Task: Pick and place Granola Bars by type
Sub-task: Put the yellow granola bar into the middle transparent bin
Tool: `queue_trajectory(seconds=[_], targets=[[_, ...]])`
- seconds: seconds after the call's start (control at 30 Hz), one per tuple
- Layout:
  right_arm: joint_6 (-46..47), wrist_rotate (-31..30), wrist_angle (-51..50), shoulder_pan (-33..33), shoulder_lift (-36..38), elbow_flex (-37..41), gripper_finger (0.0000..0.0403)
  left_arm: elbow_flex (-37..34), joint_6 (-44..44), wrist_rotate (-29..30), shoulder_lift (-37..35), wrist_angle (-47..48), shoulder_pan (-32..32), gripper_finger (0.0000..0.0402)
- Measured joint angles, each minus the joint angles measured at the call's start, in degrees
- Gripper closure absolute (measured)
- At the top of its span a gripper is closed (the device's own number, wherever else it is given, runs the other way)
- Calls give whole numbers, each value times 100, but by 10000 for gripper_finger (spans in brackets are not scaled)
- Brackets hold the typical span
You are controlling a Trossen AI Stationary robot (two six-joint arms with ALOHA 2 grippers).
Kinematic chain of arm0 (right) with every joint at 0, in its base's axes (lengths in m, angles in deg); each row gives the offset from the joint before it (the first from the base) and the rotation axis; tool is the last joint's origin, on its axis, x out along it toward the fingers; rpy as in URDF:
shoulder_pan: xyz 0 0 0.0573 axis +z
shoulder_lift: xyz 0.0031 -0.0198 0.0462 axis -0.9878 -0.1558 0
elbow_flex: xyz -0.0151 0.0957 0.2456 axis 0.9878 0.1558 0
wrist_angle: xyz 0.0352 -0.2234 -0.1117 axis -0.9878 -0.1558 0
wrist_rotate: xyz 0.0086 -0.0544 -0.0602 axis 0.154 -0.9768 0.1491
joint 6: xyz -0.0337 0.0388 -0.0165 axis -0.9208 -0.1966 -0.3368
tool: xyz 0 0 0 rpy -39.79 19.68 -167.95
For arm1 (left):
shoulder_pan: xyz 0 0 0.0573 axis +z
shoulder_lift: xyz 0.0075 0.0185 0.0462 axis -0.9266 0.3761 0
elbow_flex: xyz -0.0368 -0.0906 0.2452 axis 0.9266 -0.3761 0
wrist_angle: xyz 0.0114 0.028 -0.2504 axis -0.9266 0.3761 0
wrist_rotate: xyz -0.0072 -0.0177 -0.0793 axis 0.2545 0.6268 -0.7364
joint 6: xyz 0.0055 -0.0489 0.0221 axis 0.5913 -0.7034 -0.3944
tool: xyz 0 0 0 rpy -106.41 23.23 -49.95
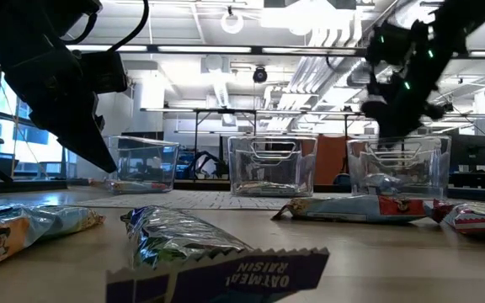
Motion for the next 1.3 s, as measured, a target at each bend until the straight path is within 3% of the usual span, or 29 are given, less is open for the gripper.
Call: queue_trajectory(seconds=[0.17, 0.37, 0.47, 0.6, 0.8, 0.93, 1.07, 1.2, 1.3], targets=[[142, 839, -460, 186, 41, -931, 272, -2, 0, 2, 0, -1, 0, 270], [288, 1839, 435, 1301, 43, -1393, 272, -2, 0, 4, 0, -7, 0, 270], [323, 1726, 1362, 2208, -13, -1358, 272, 0, 0, 6, 0, -7, 0, 270], [314, 1052, 2246, 3394, -365, -1298, 272, 0, 0, 6, 0, -15, 0, 270], [20, 488, 3427, 4603, -1610, -1305, 272, -2, 229, -155, 0, -421, 0, 270], [45, 487, 3501, 4782, -2409, -1704, 272, 0, 1556, -943, 0, -961, -2, 270], [-7, 669, 2873, 4779, -2981, -2366, 272, 0, 2764, -1668, 0, -1409, -2, 270], [-145, 988, 2086, 4784, -3471, -2999, 272, 0, 3128, -1890, 0, -1461, -2, 270], [-398, 897, 1639, 4784, -3667, -3293, 272, 0, 3215, -2165, 0, -1512, -2, 270]])
